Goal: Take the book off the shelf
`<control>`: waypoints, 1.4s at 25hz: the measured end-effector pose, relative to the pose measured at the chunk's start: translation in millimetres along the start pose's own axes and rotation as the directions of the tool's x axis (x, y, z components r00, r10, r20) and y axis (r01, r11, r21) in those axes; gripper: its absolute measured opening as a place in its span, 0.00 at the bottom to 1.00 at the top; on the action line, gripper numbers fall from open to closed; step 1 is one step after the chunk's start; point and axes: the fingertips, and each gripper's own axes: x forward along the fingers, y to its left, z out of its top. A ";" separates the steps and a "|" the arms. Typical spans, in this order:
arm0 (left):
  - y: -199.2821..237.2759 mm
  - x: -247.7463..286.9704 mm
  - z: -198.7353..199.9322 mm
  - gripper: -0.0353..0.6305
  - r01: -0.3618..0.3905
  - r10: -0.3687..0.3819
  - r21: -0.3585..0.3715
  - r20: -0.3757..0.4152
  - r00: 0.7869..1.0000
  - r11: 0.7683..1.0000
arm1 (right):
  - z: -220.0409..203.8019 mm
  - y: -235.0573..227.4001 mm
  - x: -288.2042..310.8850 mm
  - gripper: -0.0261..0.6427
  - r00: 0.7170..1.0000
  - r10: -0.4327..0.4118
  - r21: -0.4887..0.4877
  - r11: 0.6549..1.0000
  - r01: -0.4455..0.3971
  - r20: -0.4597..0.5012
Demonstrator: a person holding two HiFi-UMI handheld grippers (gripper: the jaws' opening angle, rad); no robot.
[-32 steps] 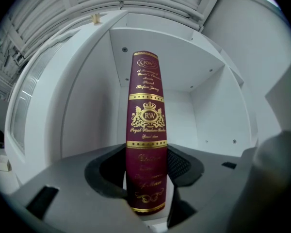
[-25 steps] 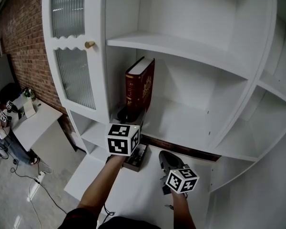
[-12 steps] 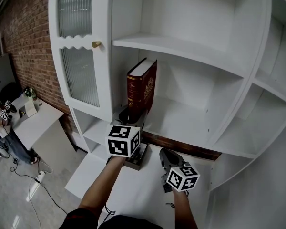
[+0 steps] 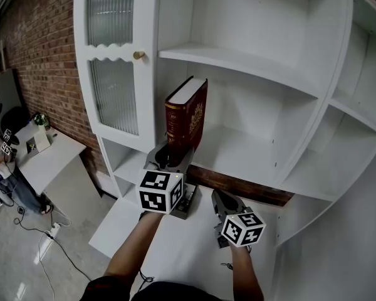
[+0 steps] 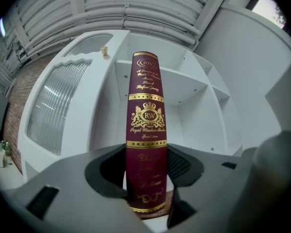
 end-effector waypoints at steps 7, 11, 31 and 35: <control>-2.2 -35.1 2.4 0.40 0.014 -0.014 0.000 0.018 1.000 1.000 | 11.2 19.4 -5.4 0.07 1.000 -0.003 -0.028 1.000 0.004 0.022; -1.7 -56.5 -0.5 0.40 0.024 -0.024 -0.005 0.015 1.000 1.000 | 9.4 32.7 -8.5 0.07 1.000 -0.005 -0.028 1.000 0.006 0.023; 5.2 -149.7 -24.1 0.40 0.054 -0.054 -0.041 0.007 0.999 0.998 | -2.2 103.0 -13.4 0.07 1.000 0.011 -0.085 0.996 -0.011 -0.002; 7.5 -164.6 -34.9 0.40 0.054 -0.055 -0.059 -0.010 0.998 0.997 | -3.2 112.2 -16.5 0.07 1.000 0.005 -0.094 0.996 -0.006 -0.007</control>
